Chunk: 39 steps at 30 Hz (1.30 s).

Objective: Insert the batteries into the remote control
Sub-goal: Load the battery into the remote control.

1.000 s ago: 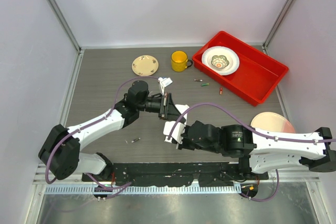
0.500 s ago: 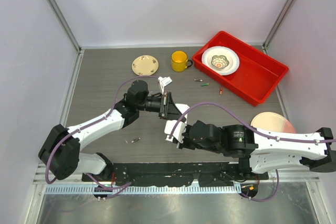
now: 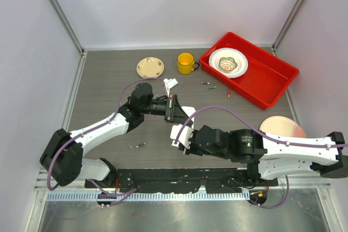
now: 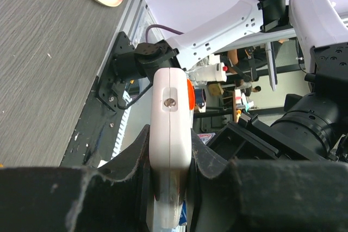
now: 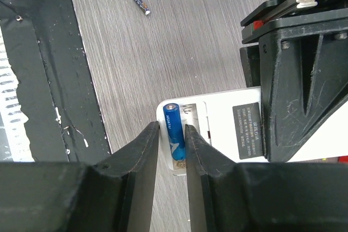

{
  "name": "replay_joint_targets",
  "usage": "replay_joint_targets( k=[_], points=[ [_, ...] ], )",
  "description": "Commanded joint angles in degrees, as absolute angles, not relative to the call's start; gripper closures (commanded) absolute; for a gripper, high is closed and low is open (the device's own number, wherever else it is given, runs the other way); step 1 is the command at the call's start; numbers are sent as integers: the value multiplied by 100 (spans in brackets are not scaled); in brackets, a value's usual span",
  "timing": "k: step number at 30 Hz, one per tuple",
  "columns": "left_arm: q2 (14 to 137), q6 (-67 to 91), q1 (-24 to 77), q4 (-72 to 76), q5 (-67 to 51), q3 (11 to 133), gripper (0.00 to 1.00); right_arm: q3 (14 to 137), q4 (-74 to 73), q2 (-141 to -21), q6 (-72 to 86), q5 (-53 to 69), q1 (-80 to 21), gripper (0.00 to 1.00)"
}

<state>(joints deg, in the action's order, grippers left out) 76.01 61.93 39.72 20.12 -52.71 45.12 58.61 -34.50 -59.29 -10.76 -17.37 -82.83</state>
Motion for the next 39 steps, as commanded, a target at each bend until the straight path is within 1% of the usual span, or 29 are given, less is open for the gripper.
replay_joint_targets(
  k=[1, 12, 22, 31, 32, 37, 38, 39],
  points=[
    [7541, 6548, 3964, 2549, -5537, 4781, 100, 5959, -3894, -5985, -1037, -1828, -8314, 69],
    [7594, 6565, 3999, 2584, -5520, 4755, 100, 6029, -3797, -5854, -1046, -2083, -8306, 63],
    [7699, 6706, 4078, 2768, -5440, 4597, 100, 6038, -3718, -5792, -1072, -2206, -8297, 61],
    [7796, 6741, 4113, 2856, -5423, 4544, 100, 6064, -3700, -5722, -1037, -2303, -8306, 52],
    [7805, 6750, 4131, 2874, -5414, 4544, 100, 6056, -3683, -5722, -1037, -2320, -8297, 48],
    [7831, 6750, 4140, 2900, -5405, 4526, 100, 6021, -3586, -5704, -1046, -2434, -8297, 37],
    [7848, 6750, 4157, 2900, -5414, 4526, 100, 6021, -3551, -5687, -1046, -2452, -8306, 29],
    [7849, 6750, 4157, 2909, -5414, 4526, 100, 6012, -3533, -5678, -1055, -2470, -8297, 27]
  ],
)
